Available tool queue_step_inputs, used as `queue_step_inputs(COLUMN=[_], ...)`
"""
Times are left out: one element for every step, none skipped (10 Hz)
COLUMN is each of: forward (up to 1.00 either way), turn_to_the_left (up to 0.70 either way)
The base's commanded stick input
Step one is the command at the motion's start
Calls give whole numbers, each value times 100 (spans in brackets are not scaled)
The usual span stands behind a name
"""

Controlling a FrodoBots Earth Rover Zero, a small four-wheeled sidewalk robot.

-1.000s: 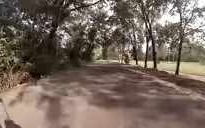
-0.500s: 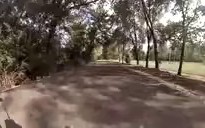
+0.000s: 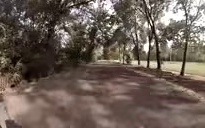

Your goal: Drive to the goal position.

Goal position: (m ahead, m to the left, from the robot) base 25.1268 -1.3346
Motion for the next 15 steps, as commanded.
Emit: queue_step_inputs(forward=[70,70,70,70,70,70,70,70,70,70,70,70,70,70,70], turn_to_the_left=[0,0,0,0,0,0,0,0,0,0,0,0,0,0,0])
